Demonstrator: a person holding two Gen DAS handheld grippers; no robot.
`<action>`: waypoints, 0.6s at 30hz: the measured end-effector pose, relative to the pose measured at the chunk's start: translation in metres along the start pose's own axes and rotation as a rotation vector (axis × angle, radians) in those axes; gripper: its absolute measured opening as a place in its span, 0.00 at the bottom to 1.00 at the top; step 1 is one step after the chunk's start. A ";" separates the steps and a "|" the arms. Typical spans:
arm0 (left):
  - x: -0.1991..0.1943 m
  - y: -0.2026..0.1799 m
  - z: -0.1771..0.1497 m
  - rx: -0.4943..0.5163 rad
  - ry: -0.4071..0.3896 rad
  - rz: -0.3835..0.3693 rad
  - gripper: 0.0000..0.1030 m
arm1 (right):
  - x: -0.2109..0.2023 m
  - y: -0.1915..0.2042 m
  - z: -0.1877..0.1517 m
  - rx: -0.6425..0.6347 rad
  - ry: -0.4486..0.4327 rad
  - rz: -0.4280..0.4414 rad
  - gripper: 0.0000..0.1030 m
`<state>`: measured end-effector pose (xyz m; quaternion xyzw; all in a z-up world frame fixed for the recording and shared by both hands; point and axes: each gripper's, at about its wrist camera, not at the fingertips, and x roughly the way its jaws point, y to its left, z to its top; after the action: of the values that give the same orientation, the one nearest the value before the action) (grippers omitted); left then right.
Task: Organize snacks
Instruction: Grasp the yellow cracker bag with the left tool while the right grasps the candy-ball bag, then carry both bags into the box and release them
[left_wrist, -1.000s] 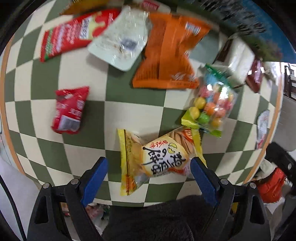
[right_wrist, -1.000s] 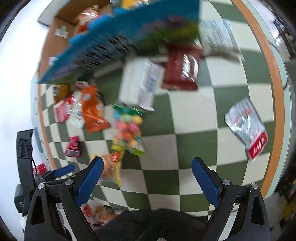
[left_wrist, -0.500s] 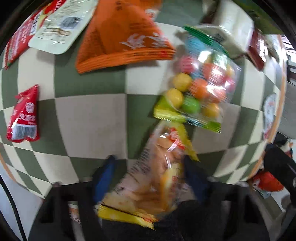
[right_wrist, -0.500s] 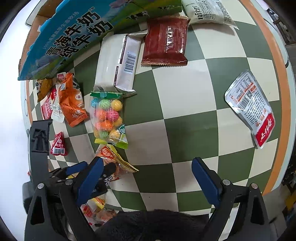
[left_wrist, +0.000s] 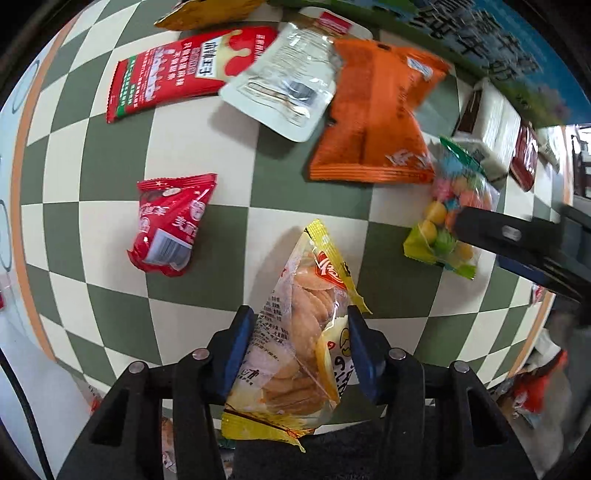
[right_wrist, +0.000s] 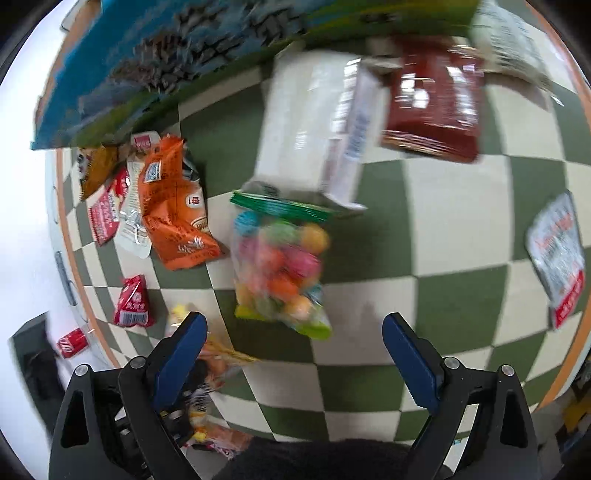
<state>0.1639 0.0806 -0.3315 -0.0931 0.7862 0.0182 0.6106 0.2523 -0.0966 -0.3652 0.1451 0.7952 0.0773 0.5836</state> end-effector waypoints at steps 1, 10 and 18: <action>0.001 0.002 0.000 0.005 0.004 -0.013 0.48 | 0.007 0.005 0.004 0.000 0.007 -0.012 0.95; 0.028 -0.008 -0.017 0.178 0.070 0.015 0.55 | 0.029 0.019 0.011 -0.028 0.023 -0.132 0.69; 0.048 -0.043 -0.044 0.276 0.068 0.097 0.45 | 0.022 0.007 -0.007 -0.068 -0.002 -0.147 0.50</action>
<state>0.1176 0.0259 -0.3631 0.0293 0.8052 -0.0638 0.5889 0.2408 -0.0832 -0.3807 0.0663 0.8000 0.0611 0.5932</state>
